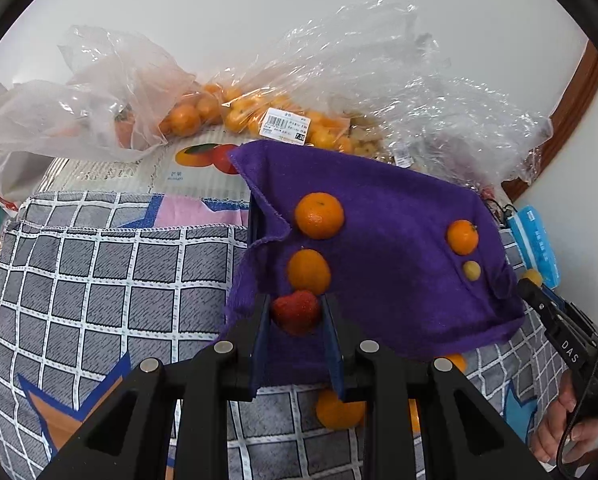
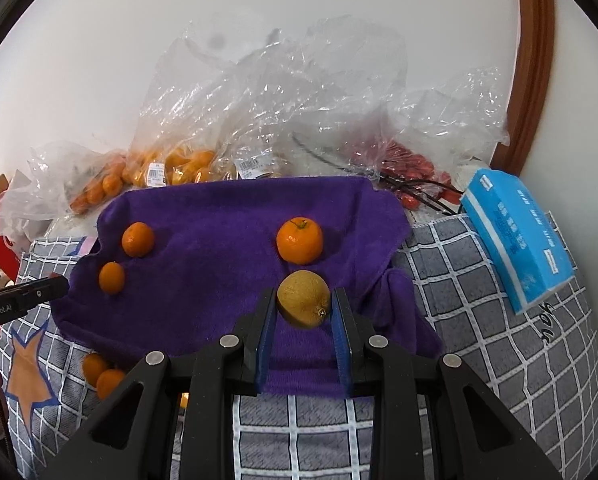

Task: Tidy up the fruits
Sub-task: 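Lower the pear and red fruit onto the towel and open both grippers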

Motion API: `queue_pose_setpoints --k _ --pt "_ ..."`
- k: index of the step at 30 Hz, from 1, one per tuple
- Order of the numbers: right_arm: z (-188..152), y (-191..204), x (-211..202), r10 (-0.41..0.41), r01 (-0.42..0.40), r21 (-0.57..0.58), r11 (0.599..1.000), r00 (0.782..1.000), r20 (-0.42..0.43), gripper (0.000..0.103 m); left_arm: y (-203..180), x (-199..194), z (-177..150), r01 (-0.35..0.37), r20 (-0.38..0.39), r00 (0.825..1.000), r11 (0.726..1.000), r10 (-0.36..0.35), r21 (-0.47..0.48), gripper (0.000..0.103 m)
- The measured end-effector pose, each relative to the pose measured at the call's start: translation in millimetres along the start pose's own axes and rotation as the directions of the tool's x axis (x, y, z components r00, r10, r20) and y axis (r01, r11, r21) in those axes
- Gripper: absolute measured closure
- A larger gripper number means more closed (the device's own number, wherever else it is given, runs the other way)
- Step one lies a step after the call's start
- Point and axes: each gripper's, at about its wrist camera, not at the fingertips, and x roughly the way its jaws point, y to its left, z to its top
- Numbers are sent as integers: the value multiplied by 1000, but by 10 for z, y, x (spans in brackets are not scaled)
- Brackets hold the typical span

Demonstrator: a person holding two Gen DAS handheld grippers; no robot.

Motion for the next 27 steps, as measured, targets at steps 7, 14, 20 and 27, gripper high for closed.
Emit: queue_pose_setpoints --k 7,14,20,27 --pt "9 -62 150 -4 4 15 1000 1000 -22 76 -3 124 14 3 -24 1000 1000 -3 5 79" --pt "-17 -73 267 -5 6 9 1000 999 -42 76 -16 236 40 -1 -37 999 1000 1 12 79" --pt "-44 -47 384 -11 11 -1 1000 998 -67 76 26 301 52 3 -49 999 1000 -3 13 79" --pt "-79 2 500 -17 16 -8 1000 996 -92 76 14 345 57 8 -52 999 999 -7 31 79"
